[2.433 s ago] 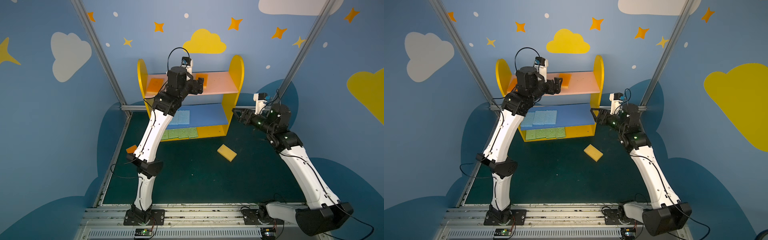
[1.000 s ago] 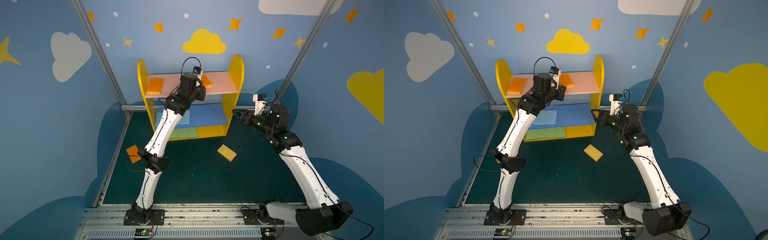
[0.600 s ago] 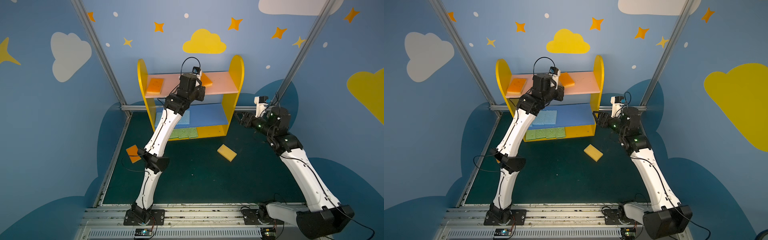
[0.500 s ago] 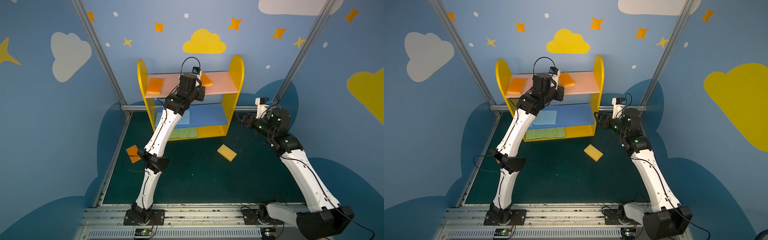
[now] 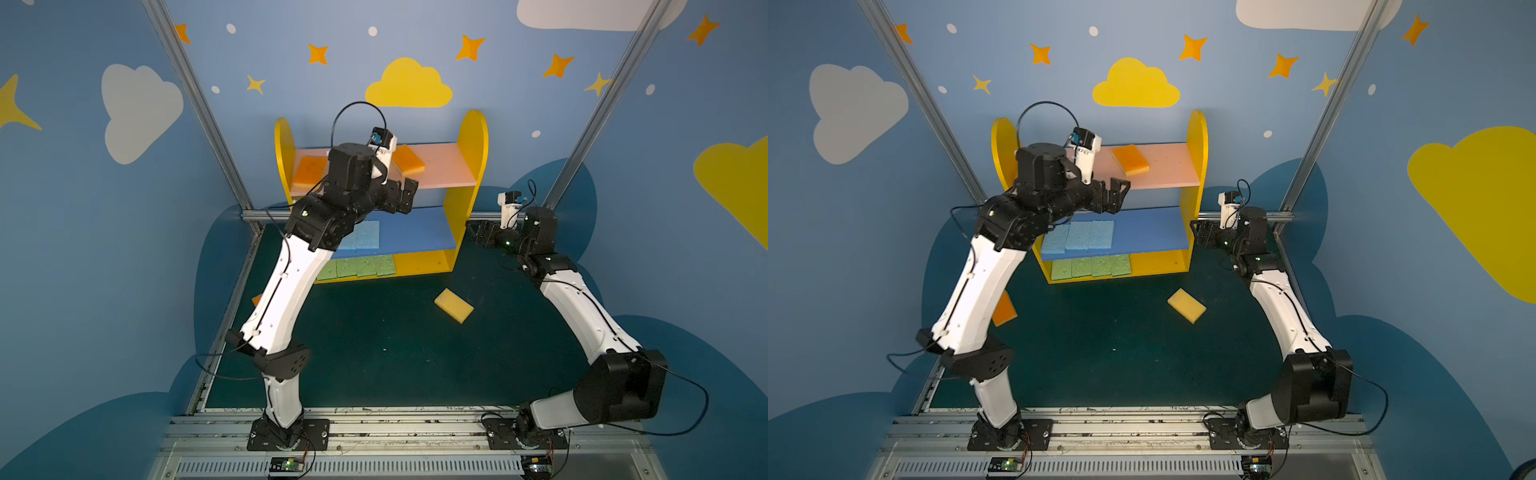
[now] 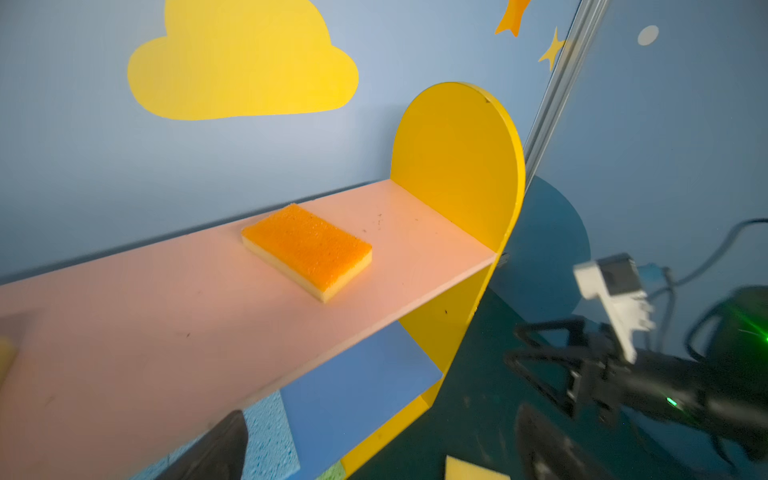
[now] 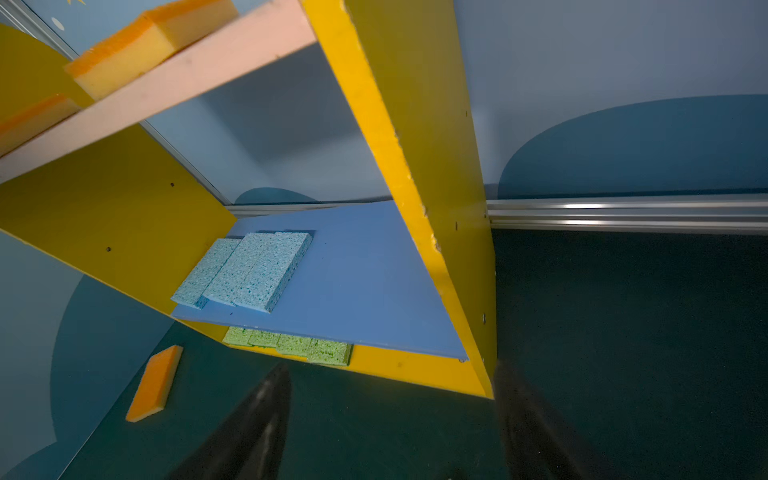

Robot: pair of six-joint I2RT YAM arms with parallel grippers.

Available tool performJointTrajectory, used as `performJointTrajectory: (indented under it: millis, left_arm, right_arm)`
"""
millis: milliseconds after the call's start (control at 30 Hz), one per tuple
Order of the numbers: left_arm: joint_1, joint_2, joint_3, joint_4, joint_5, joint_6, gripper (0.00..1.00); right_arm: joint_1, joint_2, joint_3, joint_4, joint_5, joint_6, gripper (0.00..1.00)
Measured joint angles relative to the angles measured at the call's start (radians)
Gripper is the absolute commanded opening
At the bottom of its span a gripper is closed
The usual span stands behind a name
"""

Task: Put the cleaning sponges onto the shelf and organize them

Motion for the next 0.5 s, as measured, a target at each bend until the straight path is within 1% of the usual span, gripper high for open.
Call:
performJointTrajectory:
  millis: [67,133,200,267,300,367,500]
  left_arm:
    - [0.000,-0.141,-0.170,0.033,-0.011,0.000,1.00]
    - [0.001,-0.254,-0.307,0.060,-0.032,0.002,1.00]
    - [0.002,-0.352,-0.431,0.085,-0.061,0.004,1.00]
    - [0.005,-0.448,-0.560,0.105,-0.094,0.005,1.00]
    - [0.009,-0.482,-0.603,0.108,-0.106,0.004,1.00]
    - [0.028,-0.560,-0.702,0.115,-0.134,0.002,1.00]
    - [0.091,-0.669,-0.826,0.114,-0.161,-0.014,1.00]
  right_arm:
    - [0.000,0.059,0.044,0.026,-0.005,-0.012,0.71]
    - [-0.001,0.110,0.085,0.052,-0.006,-0.021,0.69]
    - [-0.004,0.152,0.115,0.081,-0.005,-0.026,0.68]
    - [-0.008,0.192,0.141,0.106,-0.003,-0.030,0.64]
    - [-0.010,0.212,0.154,0.118,-0.002,-0.034,0.62]
    - [-0.012,0.254,0.184,0.142,-0.001,-0.042,0.55]
    - [-0.008,0.305,0.214,0.178,-0.023,-0.053,0.42]
